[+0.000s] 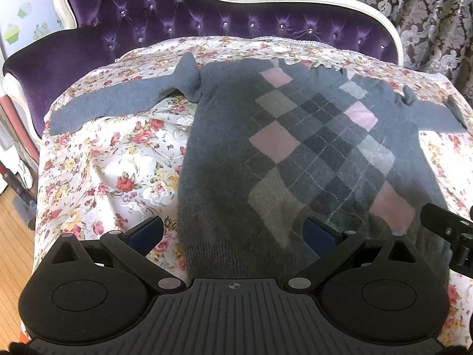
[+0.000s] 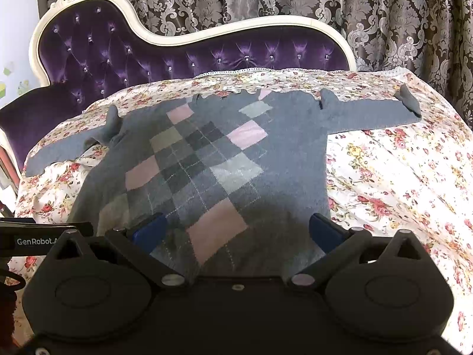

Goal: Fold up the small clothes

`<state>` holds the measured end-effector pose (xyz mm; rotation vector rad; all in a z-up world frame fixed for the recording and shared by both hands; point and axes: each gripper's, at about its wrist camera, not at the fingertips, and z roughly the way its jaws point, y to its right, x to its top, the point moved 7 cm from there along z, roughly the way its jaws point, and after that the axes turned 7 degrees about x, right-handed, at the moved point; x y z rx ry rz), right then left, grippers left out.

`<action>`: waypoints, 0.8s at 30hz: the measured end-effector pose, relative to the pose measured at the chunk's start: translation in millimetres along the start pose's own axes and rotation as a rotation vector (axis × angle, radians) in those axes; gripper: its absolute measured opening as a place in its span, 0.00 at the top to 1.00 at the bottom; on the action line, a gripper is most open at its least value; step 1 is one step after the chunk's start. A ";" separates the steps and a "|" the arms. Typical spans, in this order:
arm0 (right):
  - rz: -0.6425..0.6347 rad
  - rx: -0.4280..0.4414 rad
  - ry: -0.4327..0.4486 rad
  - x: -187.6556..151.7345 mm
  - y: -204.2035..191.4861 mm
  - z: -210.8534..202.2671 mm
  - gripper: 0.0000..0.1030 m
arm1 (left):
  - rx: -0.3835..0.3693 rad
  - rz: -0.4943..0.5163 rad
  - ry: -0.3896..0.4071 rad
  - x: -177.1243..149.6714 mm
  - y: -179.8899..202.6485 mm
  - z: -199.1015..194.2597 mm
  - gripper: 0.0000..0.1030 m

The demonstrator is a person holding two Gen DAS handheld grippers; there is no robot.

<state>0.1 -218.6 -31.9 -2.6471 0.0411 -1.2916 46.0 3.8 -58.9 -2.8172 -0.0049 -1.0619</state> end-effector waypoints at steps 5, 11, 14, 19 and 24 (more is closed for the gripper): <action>0.004 0.004 -0.007 0.0 -0.5 0.4 0.01 | -0.002 0.000 -0.003 -3.5 0.1 0.9 0.01; 0.007 0.007 -0.012 -0.8 -1.1 1.7 0.01 | -0.004 0.001 -0.007 -6.2 -1.0 1.7 0.01; 0.010 0.010 -0.014 -1.7 -0.6 1.5 0.01 | -0.003 0.001 -0.006 -9.4 -1.2 0.8 0.01; 0.015 0.011 -0.016 -2.0 -0.3 1.7 0.01 | -0.003 0.002 -0.010 -1.9 -1.3 2.1 0.01; 0.016 0.014 -0.019 -2.8 -0.6 1.9 0.01 | -0.003 0.002 -0.011 -2.5 -1.4 2.2 0.01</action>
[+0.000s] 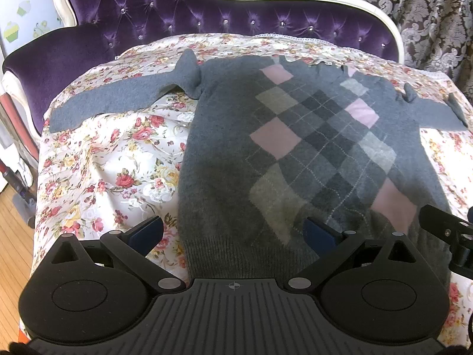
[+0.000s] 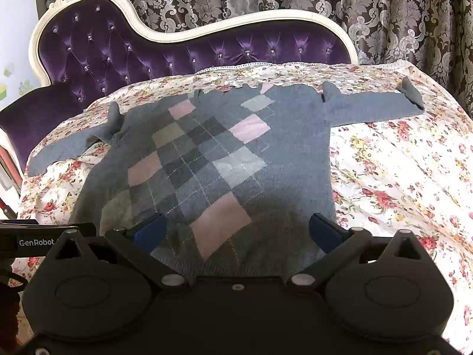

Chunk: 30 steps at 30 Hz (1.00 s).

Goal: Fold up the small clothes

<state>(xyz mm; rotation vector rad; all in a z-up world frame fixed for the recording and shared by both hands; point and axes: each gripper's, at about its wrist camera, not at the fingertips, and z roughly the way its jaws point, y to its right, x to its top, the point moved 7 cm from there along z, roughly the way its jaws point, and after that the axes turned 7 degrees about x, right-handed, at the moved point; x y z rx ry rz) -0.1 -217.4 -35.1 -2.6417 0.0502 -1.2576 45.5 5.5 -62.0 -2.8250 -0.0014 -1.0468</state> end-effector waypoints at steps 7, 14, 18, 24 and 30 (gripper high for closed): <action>0.005 0.008 -0.006 -1.9 -1.8 1.3 0.01 | -0.002 -0.004 -0.002 -1.3 -1.7 0.3 0.01; 0.003 0.014 -0.011 -1.8 -3.1 1.9 0.01 | 0.002 0.004 -0.010 -2.9 -3.3 1.3 0.01; 0.010 0.020 -0.016 -1.6 -2.4 3.7 0.01 | 0.022 0.008 -0.006 -0.1 -5.2 -0.4 0.01; 0.006 0.054 -0.055 1.8 -1.8 10.4 0.01 | 0.053 -0.043 0.024 8.5 -19.6 -8.4 0.01; -0.059 0.100 -0.086 6.0 -12.3 20.2 0.01 | 0.017 -0.101 0.044 18.0 -31.7 -12.2 0.01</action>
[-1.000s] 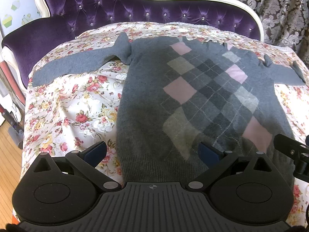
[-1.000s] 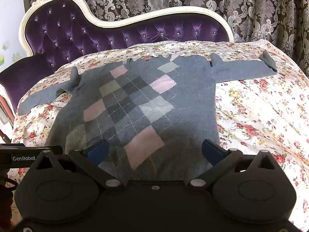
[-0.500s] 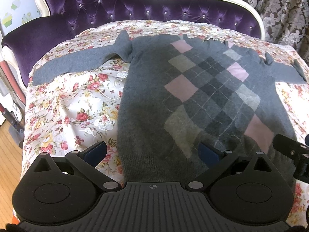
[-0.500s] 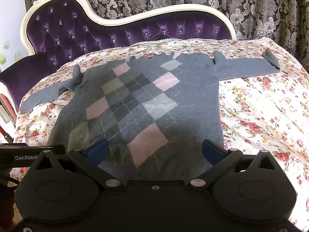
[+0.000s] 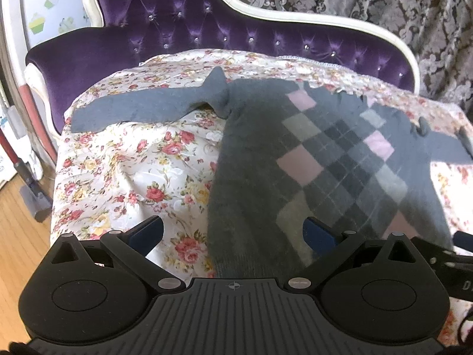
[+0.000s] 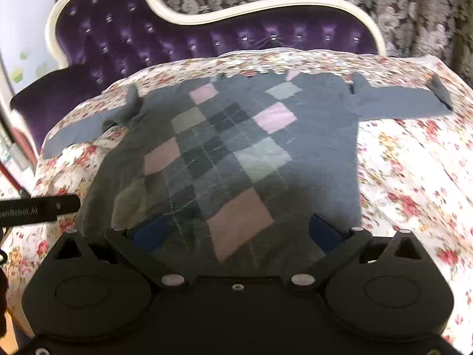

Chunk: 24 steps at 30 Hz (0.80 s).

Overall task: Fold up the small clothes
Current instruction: 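Move the right tool to the sweater's sleeve cuff and open its fingers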

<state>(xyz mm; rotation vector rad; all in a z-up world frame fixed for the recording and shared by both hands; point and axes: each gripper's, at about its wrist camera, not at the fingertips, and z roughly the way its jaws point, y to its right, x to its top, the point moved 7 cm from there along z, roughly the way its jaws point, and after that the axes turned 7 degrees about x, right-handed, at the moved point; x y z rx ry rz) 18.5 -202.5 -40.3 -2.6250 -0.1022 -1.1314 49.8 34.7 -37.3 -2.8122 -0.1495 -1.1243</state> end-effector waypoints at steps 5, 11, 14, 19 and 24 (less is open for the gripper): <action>0.009 0.050 -0.007 8.1 2.2 2.3 0.01 | -0.041 -0.016 0.022 13.0 0.2 3.0 0.01; 0.072 0.102 0.011 34.4 24.6 0.6 0.01 | -0.164 -0.060 0.054 40.5 10.8 7.6 0.01; 0.136 0.127 0.024 52.3 43.6 -1.0 0.01 | -0.213 -0.081 0.059 56.9 18.7 13.3 0.01; 0.185 0.080 0.027 76.5 77.1 1.2 0.01 | -0.213 -0.043 0.098 84.9 35.2 20.7 0.01; 0.177 0.002 0.011 93.9 105.6 11.6 0.01 | -0.225 -0.038 0.095 108.0 48.3 31.9 0.01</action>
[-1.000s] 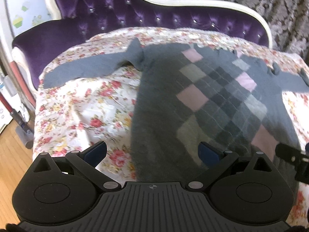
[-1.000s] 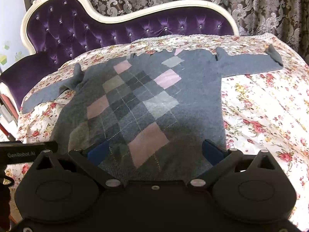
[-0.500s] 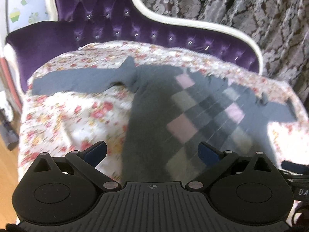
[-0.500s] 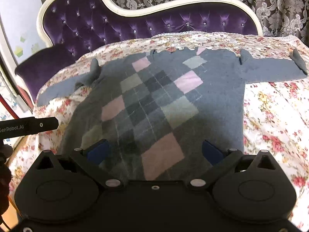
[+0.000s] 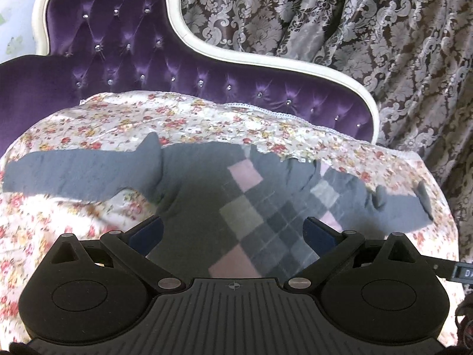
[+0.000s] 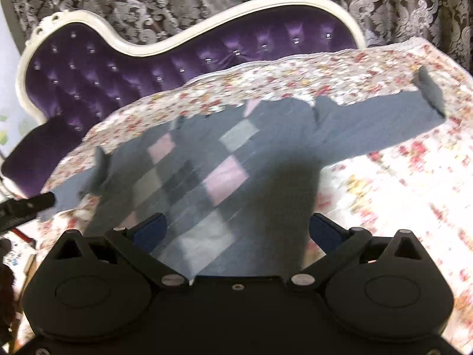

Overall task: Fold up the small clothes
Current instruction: 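Move the right tool to the sweater's sleeve cuff and open its fingers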

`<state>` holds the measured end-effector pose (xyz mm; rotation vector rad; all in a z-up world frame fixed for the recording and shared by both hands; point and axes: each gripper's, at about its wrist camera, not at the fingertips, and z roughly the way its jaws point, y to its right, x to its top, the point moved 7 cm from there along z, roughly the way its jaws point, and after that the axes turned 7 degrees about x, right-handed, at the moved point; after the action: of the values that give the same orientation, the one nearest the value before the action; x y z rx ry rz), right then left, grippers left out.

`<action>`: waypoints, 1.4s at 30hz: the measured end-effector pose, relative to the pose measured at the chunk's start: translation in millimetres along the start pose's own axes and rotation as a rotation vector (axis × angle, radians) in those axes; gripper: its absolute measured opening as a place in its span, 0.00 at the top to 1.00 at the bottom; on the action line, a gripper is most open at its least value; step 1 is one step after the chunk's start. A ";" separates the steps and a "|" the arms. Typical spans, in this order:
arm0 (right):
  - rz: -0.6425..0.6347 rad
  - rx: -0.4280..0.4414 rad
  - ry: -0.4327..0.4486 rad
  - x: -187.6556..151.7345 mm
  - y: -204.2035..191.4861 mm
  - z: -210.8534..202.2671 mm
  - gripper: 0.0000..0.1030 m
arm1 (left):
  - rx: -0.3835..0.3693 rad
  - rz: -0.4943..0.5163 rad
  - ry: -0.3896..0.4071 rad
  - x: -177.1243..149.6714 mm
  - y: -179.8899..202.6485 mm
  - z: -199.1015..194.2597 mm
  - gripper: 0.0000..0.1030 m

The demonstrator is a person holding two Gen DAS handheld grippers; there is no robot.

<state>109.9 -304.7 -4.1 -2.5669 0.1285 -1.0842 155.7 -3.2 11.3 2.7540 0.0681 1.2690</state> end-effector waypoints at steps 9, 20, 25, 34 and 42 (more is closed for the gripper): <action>0.025 -0.035 0.033 30.0 31.8 11.6 0.01 | -0.013 0.027 0.025 15.2 17.2 24.6 0.01; -0.003 -0.178 0.097 50.2 96.3 24.6 0.01 | -0.023 0.094 -0.082 -26.9 29.7 74.8 0.01; 0.021 -0.270 0.124 62.5 141.1 31.5 0.01 | 0.010 0.144 -0.129 -49.4 29.2 92.5 0.01; 0.023 -0.449 0.202 115.5 217.6 60.3 0.02 | 0.066 0.185 -0.147 -71.9 26.2 105.5 0.00; -0.116 -0.622 0.193 162.8 260.9 98.9 0.12 | 0.089 0.178 -0.117 -75.3 27.4 106.9 0.00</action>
<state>308.0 -555.8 -49.5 -3.0237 0.4307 -1.5306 187.9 -45.5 -111.4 2.9620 -0.1369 1.1664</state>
